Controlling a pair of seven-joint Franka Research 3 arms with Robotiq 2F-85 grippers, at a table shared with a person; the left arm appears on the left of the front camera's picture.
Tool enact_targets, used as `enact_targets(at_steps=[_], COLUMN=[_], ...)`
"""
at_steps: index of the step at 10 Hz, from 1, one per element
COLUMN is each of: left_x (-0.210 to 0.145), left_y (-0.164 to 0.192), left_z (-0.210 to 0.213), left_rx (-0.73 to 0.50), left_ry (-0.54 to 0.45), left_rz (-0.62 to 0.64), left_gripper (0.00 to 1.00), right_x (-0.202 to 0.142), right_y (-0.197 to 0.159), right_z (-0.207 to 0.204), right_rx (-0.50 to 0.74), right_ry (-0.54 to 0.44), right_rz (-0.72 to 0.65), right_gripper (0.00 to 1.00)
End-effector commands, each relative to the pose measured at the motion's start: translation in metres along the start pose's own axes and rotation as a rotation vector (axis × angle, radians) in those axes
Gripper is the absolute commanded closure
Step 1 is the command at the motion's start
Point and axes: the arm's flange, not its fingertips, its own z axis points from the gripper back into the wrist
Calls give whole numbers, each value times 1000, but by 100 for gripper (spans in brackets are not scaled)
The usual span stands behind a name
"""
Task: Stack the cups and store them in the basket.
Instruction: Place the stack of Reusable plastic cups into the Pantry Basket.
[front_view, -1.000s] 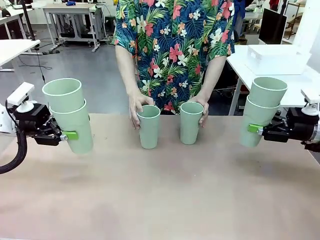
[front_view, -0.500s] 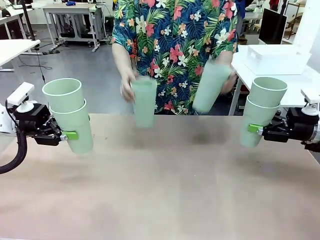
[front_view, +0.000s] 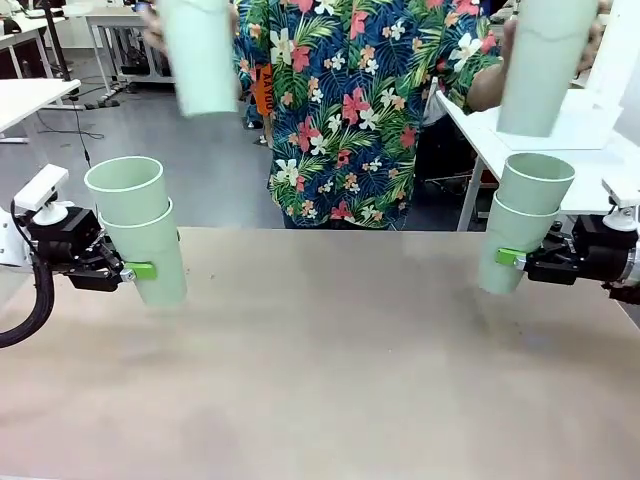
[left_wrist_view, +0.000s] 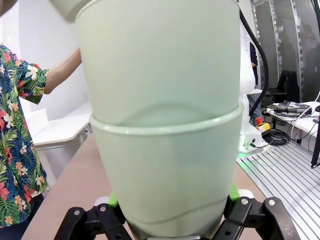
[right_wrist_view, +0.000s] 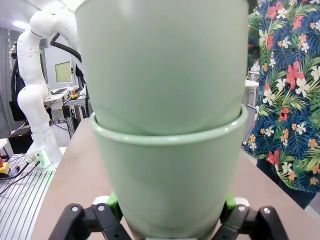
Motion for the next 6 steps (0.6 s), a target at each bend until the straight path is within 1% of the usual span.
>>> enact_targets(at_steps=[1, 6], left_x=[4, 4], left_y=[-1, -1], left_z=[1, 1], left_rx=[-2, -2], left_ry=[-4, -4], left_rz=[-7, -7], left_gripper=[15, 15], right_x=[2, 2], right_y=[0, 0], right_z=[-1, -1], right_rx=[0, 0], right_ry=[0, 0], right_rz=[5, 5], right_gripper=[15, 15])
